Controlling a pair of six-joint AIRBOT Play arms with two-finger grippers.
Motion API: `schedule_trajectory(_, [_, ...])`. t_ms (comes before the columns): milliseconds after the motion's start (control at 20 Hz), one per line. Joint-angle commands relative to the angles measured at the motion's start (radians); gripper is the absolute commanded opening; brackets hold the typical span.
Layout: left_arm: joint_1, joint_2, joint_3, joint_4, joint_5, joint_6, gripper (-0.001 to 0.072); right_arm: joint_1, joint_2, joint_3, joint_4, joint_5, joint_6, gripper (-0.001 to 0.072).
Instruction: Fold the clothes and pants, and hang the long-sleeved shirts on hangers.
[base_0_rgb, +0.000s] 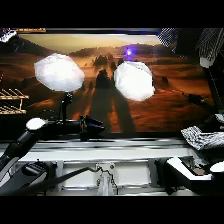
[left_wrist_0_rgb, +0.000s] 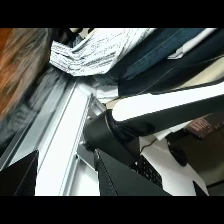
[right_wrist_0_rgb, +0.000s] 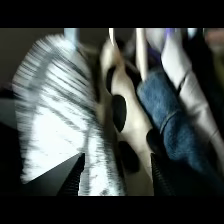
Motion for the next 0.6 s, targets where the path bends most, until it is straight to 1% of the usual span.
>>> schedule_trajectory(0, [-0.001,0.0,0.0,0.0,-0.002,0.0,0.0356,-0.003,0.066,0.0,0.181,-0.058,0.0,0.0512])
schedule_trajectory(50, [-0.001,0.0,0.0,0.0,-0.002,0.0,0.0356,-0.003,0.081,0.0,0.258,-0.06,-0.001,0.0512])
schedule_trajectory(100, [-0.001,0.0,0.0,0.0,-0.002,0.0,0.0356,-0.003,0.095,0.0,0.377,-0.057,-0.004,0.0511])
schedule_trajectory(150, [0.0,0.0,0.001,0.0,0.002,0.0,0.0357,-0.003,0.109,0.0,0.528,-0.035,-0.018,0.0511])
schedule_trajectory(200, [0.0,0.002,0.003,0.001,0.028,-0.005,0.0356,-0.003,0.123,0.0,0.711,0.006,-0.097,0.0511])
schedule_trajectory(250, [0.0,0.009,0.014,0.013,0.069,-0.034,0.0356,-0.002,0.133,-0.001,0.935,0.05,-0.224,0.0511])
schedule_trajectory(300, [0.0,0.018,0.042,0.068,0.112,-0.057,0.0356,0.009,0.142,-0.013,1.147,0.079,-0.348,0.051])
schedule_trajectory(350, [0.0,0.031,0.095,0.165,0.16,-0.093,0.0357,0.037,0.15,-0.028,1.281,0.108,-0.444,0.0508])
schedule_trajectory(400, [0.0,0.04,0.155,0.268,0.2,-0.146,0.0356,0.084,0.159,-0.044,1.34,0.147,-0.517,0.0505])
schedule_trajectory(450, [0.001,0.049,0.232,0.392,0.243,-0.219,0.0356,0.142,0.165,-0.063,1.336,0.179,-0.553,0.0505])
schedule_trajectory(550, [0.004,0.053,0.383,0.631,0.325,-0.401,0.0356,0.276,0.167,-0.132,1.308,0.255,-0.582,0.0508])
